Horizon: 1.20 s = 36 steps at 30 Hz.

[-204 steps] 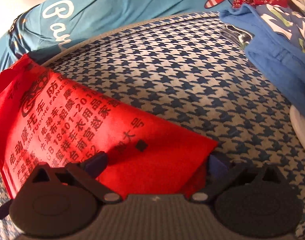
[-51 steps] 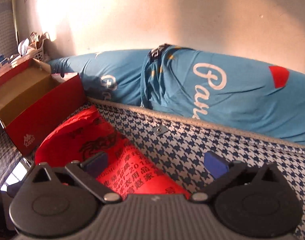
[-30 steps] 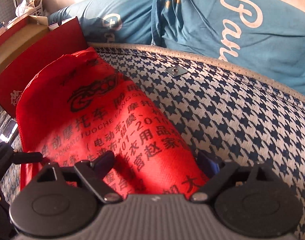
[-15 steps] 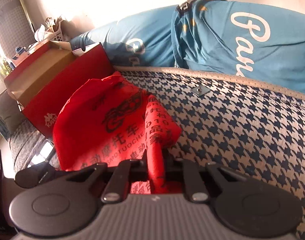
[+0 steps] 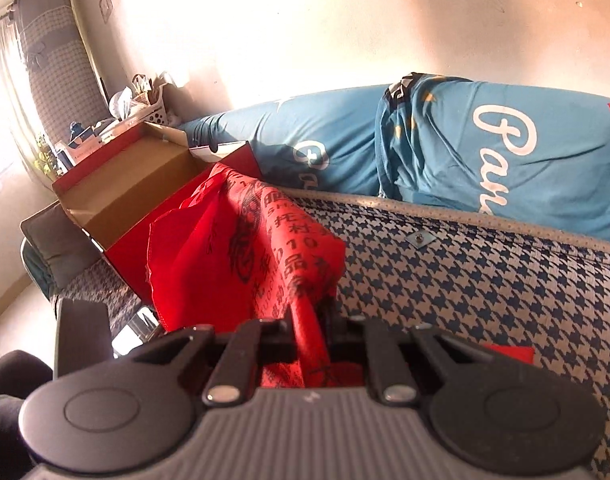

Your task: Fold shopping bag

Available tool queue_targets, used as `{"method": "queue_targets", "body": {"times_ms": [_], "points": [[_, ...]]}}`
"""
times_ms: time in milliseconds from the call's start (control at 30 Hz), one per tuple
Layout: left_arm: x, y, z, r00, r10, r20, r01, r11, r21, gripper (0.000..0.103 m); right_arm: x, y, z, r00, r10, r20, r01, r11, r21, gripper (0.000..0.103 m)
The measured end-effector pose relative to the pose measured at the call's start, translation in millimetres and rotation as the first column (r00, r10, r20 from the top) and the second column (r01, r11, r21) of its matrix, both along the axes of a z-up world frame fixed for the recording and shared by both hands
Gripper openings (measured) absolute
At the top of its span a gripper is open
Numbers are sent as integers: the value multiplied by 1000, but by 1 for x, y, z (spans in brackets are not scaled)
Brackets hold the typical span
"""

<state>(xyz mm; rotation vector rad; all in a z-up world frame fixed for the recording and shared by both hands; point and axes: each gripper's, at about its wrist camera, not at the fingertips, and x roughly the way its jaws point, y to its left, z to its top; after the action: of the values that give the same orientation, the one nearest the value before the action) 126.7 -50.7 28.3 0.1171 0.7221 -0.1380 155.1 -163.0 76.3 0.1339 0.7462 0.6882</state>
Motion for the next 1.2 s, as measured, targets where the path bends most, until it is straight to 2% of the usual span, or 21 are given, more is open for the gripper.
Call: {"method": "queue_targets", "body": {"times_ms": [67,200,300,433,500,633,767,967,1200], "points": [[-3,-3,5,998,1,60,-3,1000,26,103,-5,-5,3,1000,-10,9,10,1000,3,11],[-6,-1,14,990,18,137,-17,1000,-2,103,-13,-14,9,999,-26,27,26,1000,0,11],[-6,-3,12,993,1,119,-1,1000,-1,103,-18,-18,6,999,-42,11,42,999,11,11],[-12,-6,9,994,-34,105,27,998,63,103,-30,-10,0,1000,-1,4,1,1000,1,11],[-17,-4,10,996,-50,72,44,996,79,103,-37,-6,0,1000,8,1,-8,1000,1,11],[-37,12,14,998,-45,45,43,998,49,103,-52,-2,-3,1000,18,-1,-18,1000,-6,12],[-61,25,14,999,7,35,-7,1000,10,103,-65,2,-4,1000,26,1,-26,999,-26,12],[-88,41,3,996,39,-84,-45,996,-75,103,-85,2,0,999,39,-2,-39,999,27,12],[-92,10,-15,988,-73,-137,72,997,-14,103,-96,0,8,999,44,9,-44,997,70,12]]}}
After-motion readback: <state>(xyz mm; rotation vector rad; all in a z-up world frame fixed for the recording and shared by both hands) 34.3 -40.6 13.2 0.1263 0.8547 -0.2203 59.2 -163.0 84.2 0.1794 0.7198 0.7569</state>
